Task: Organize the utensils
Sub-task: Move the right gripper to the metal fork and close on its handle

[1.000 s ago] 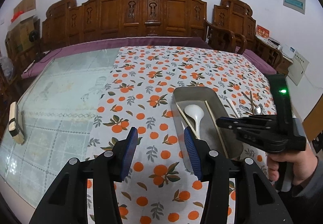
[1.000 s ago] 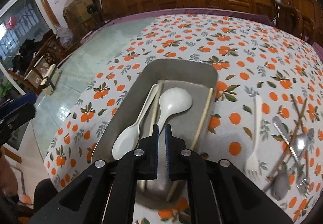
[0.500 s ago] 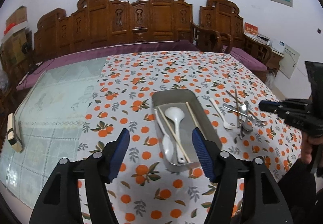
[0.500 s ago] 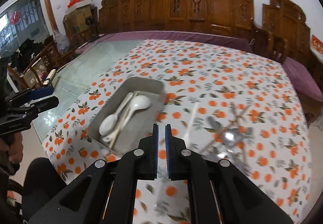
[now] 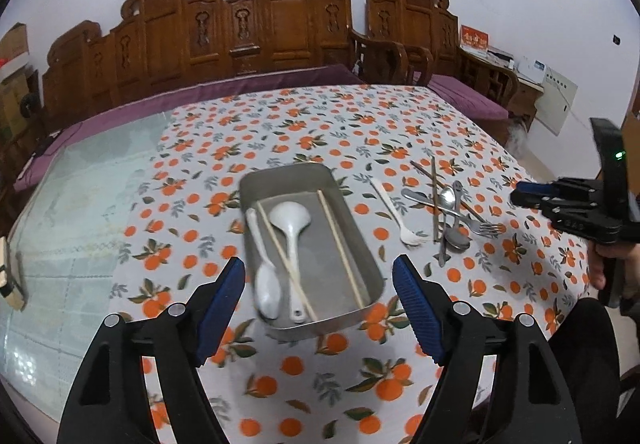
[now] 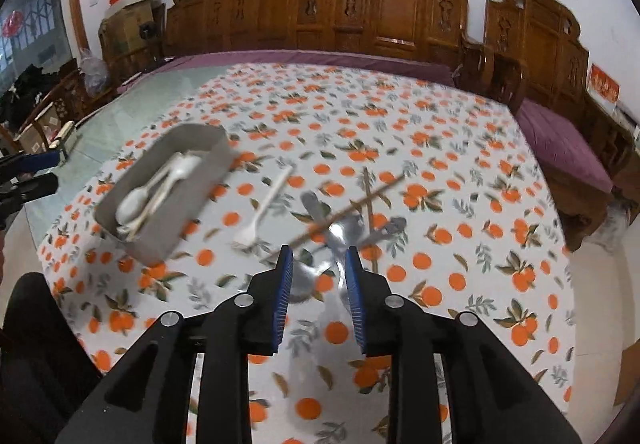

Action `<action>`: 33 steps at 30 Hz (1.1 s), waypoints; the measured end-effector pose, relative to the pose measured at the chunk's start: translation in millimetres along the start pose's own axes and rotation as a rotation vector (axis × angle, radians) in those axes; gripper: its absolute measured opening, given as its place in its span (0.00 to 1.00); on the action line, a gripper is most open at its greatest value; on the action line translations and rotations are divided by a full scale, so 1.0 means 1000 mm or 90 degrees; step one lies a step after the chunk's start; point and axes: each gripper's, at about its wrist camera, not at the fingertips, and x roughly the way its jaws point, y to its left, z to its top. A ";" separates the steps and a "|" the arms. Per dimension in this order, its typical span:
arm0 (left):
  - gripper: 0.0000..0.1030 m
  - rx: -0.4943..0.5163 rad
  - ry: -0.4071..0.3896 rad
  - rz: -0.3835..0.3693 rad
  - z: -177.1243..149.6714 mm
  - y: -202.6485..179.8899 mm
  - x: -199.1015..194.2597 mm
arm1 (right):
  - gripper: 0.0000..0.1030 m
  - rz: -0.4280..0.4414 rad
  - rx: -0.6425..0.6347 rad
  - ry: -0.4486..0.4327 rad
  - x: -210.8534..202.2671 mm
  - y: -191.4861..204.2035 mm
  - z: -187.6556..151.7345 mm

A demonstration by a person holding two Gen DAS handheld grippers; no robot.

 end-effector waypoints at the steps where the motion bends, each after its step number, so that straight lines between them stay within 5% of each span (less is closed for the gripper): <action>1: 0.71 -0.001 0.002 -0.002 0.001 -0.004 0.004 | 0.28 0.008 0.003 0.008 0.007 -0.005 -0.004; 17: 0.71 -0.012 0.048 -0.025 0.016 -0.057 0.058 | 0.28 0.051 -0.012 0.065 0.088 -0.022 -0.008; 24: 0.71 -0.017 0.048 -0.025 0.014 -0.056 0.057 | 0.22 0.021 -0.062 0.139 0.107 -0.018 -0.005; 33: 0.71 -0.014 0.050 -0.028 0.009 -0.055 0.056 | 0.19 0.006 -0.074 0.164 0.119 -0.014 0.007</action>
